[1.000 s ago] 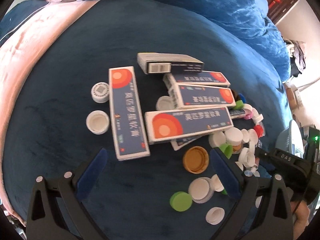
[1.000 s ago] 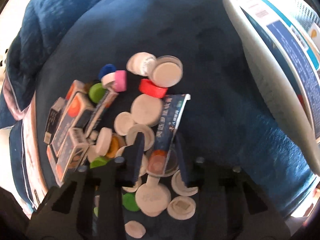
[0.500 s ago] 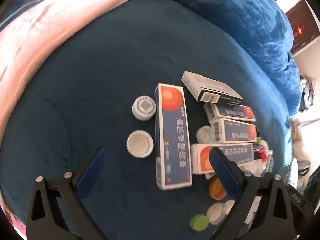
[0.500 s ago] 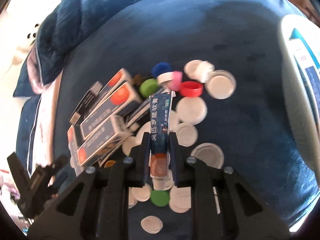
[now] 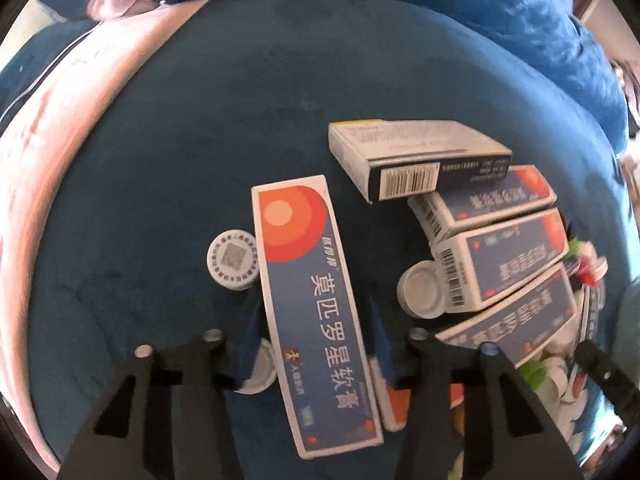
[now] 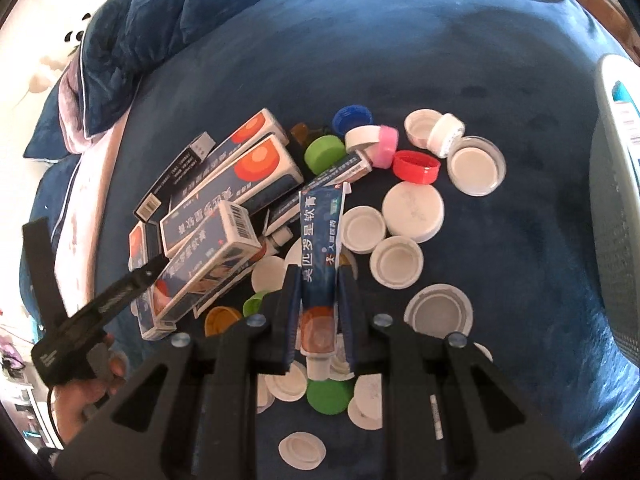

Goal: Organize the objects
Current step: 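Grasp a blue ointment tube with right tool while left tool grasps a blue-and-orange ointment box, then carry the tube and box over the basket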

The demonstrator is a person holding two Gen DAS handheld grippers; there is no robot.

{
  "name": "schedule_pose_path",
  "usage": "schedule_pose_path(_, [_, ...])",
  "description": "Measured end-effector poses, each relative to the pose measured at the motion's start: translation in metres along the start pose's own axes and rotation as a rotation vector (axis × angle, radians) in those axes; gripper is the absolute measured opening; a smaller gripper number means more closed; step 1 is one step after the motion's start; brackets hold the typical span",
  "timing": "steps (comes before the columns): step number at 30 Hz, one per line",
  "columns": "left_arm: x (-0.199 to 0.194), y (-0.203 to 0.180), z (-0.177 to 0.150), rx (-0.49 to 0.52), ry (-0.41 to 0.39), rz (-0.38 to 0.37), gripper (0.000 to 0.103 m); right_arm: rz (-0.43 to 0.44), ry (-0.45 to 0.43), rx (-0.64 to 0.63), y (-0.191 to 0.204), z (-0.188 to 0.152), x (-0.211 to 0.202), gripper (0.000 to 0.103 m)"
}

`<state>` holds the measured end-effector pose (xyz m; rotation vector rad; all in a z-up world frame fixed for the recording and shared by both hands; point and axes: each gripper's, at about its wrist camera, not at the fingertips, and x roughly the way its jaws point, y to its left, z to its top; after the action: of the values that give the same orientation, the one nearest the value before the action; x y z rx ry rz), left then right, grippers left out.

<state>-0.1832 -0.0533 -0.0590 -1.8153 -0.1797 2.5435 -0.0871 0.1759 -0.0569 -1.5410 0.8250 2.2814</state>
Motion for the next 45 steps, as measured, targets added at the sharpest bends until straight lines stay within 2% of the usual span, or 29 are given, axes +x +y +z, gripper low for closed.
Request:
schedule_pose_path(4, [-0.009, 0.01, -0.002, -0.042, -0.019, -0.037, 0.039, 0.013, 0.017, -0.011, 0.002, 0.0, 0.004, 0.019])
schedule_pose_path(9, [-0.031, 0.022, -0.009, -0.092, -0.057, -0.078, 0.039, 0.046, -0.003, -0.002, 0.002, -0.001, -0.004, 0.019])
schedule_pose_path(12, [-0.047, 0.028, -0.013, -0.092, -0.092, -0.089, 0.039, 0.069, -0.007, 0.021, -0.001, -0.002, -0.009, 0.019])
schedule_pose_path(17, [-0.072, 0.018, -0.023, -0.05, -0.128, -0.113, 0.039, 0.108, -0.006, 0.062, -0.008, -0.004, -0.016, 0.019])
schedule_pose_path(27, [-0.096, -0.018, -0.044, 0.026, -0.13, -0.162, 0.039, 0.104, -0.031, 0.071, -0.01, -0.007, -0.037, 0.019])
schedule_pose_path(35, [-0.109, -0.053, -0.054, 0.099, -0.128, -0.21, 0.039, 0.114, -0.079, 0.05, -0.027, -0.008, -0.079, 0.019])
schedule_pose_path(40, [-0.115, -0.087, -0.059, 0.154, -0.116, -0.251, 0.039, 0.124, -0.128, 0.088, -0.057, -0.002, -0.112, 0.019])
schedule_pose_path(45, [-0.124, -0.134, -0.062, 0.208, -0.112, -0.318, 0.039, 0.103, -0.173, 0.16, -0.105, 0.005, -0.143, 0.019])
